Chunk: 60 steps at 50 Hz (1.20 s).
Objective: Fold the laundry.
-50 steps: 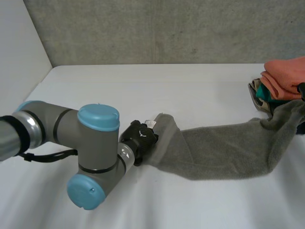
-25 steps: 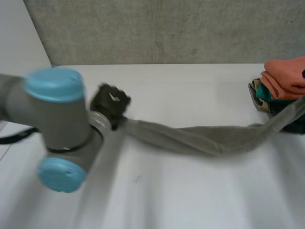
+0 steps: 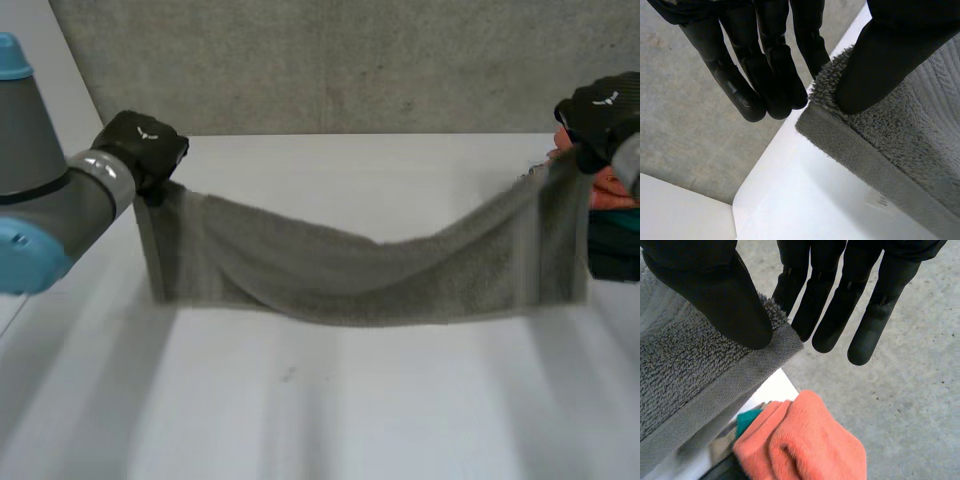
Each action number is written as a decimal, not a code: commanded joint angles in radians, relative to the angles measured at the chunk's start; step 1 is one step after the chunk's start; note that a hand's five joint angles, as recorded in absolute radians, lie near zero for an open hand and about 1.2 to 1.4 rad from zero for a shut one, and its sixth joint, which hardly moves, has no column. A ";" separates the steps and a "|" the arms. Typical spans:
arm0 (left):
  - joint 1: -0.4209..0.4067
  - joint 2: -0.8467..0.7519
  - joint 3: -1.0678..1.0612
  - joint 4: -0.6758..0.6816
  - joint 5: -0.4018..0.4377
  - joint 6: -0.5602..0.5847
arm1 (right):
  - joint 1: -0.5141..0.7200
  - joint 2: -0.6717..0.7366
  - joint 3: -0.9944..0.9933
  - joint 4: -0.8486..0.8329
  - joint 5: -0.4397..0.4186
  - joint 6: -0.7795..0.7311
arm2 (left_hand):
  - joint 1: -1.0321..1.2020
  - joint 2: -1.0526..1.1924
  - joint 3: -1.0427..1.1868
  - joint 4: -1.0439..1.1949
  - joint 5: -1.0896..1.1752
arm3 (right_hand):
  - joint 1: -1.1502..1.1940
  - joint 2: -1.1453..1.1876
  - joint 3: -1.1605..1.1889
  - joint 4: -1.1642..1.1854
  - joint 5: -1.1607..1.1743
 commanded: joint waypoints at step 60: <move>0.092 -0.016 -0.160 0.194 0.067 -0.018 | -0.259 0.211 0.136 -0.470 0.027 -0.211 | -0.958 -1.021 -1.013 -1.023 -0.990 | 0.284 0.224 0.212 0.202 0.226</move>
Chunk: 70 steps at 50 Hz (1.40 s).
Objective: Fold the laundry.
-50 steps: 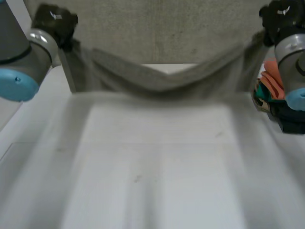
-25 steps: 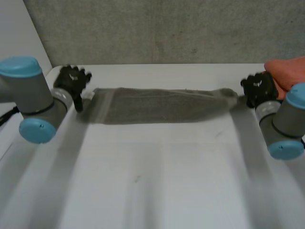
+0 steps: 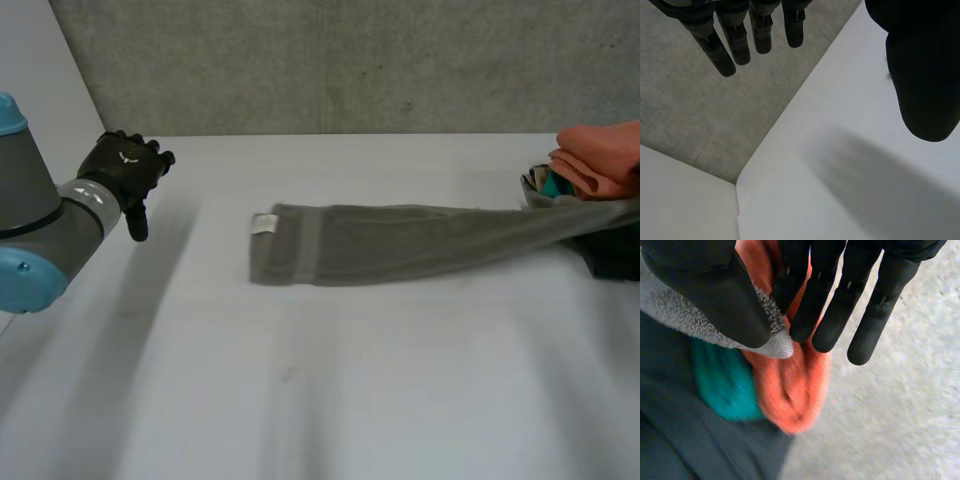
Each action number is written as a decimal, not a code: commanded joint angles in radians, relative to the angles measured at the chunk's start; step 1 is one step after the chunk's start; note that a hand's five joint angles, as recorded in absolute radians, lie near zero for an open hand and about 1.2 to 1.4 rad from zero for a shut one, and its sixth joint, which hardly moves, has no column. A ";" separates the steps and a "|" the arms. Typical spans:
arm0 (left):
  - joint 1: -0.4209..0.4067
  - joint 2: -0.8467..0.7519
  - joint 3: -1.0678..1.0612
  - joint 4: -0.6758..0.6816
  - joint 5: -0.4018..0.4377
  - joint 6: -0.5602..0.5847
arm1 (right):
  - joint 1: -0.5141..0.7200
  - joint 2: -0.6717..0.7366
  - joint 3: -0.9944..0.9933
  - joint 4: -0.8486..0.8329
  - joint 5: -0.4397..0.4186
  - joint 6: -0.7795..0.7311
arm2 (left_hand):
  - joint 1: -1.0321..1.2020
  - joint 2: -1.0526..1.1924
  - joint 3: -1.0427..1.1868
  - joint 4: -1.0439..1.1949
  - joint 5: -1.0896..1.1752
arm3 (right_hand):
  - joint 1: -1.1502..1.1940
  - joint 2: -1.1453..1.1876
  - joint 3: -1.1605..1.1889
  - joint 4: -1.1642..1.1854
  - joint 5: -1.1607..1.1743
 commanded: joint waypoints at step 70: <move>-0.323 -0.103 0.272 -0.094 -0.124 -0.191 | 0.537 0.200 -0.183 0.316 0.047 0.368 | -0.019 -0.032 -0.030 -0.024 -0.047 | -0.457 -0.518 -0.530 -0.540 -0.515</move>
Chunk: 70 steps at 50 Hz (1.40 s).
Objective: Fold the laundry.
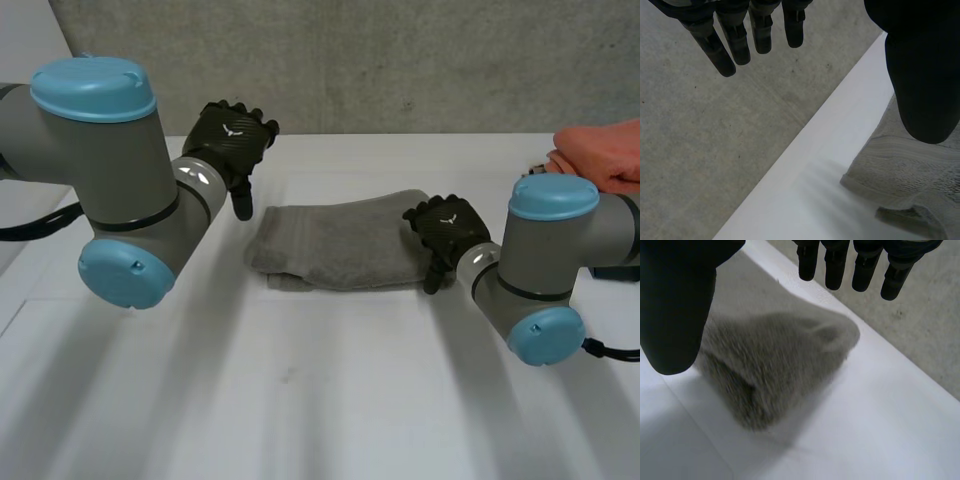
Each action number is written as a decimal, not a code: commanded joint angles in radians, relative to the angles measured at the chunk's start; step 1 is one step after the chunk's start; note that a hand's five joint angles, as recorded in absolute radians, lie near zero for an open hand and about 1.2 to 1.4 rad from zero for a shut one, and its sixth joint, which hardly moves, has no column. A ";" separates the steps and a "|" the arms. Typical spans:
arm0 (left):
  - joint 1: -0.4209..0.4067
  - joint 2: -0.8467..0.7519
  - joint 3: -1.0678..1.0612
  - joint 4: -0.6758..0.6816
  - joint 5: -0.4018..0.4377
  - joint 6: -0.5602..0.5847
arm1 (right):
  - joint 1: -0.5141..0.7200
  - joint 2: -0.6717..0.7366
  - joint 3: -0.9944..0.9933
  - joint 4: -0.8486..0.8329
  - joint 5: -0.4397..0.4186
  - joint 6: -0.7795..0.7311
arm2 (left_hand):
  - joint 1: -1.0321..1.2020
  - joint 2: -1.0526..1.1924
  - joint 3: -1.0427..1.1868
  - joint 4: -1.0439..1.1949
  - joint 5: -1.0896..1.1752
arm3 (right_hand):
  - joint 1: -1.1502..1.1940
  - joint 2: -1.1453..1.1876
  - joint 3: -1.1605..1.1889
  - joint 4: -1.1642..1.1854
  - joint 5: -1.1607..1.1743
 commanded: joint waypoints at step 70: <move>-0.294 -0.636 0.940 -0.414 -0.054 -0.266 | -0.171 0.075 -0.325 0.367 -0.340 0.167 | -0.019 -0.032 -0.030 -0.024 -0.047 | -0.051 -0.037 -0.033 -0.036 -0.049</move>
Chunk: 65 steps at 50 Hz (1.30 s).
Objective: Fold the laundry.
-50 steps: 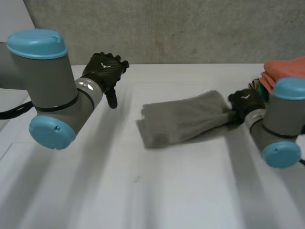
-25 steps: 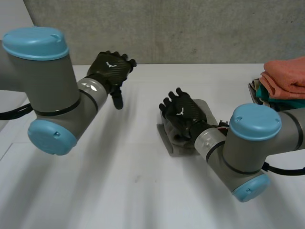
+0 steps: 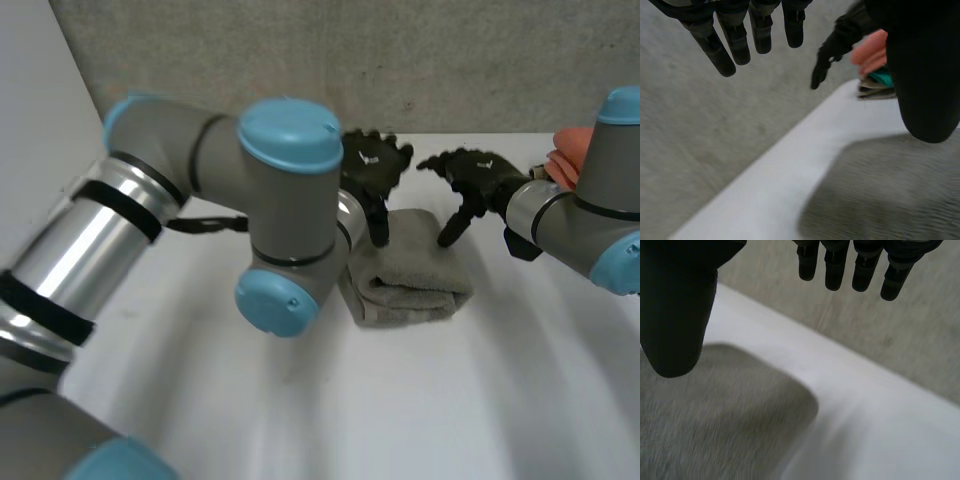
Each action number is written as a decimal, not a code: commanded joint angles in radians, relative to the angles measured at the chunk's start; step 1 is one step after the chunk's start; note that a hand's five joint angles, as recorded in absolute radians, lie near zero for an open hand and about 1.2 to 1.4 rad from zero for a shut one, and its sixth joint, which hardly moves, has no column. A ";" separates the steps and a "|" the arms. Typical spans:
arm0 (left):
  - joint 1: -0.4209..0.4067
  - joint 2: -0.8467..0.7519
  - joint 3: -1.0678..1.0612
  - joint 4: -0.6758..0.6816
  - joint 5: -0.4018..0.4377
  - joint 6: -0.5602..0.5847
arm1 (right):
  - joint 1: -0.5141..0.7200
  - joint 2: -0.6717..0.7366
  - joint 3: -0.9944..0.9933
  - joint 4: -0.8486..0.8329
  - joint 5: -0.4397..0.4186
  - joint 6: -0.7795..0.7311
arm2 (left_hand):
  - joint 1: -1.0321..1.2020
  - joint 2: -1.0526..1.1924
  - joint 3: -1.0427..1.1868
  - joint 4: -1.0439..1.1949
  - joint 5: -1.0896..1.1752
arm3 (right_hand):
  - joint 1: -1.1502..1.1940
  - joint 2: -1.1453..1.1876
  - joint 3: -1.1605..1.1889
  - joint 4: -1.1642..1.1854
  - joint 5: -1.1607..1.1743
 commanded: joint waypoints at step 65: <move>0.044 0.624 -0.491 -0.050 0.816 -0.137 | 0.199 -0.237 0.820 -0.784 0.228 -0.268 | -0.019 -0.032 -0.030 -0.024 -0.047 | -0.048 -0.038 -0.029 -0.037 -0.047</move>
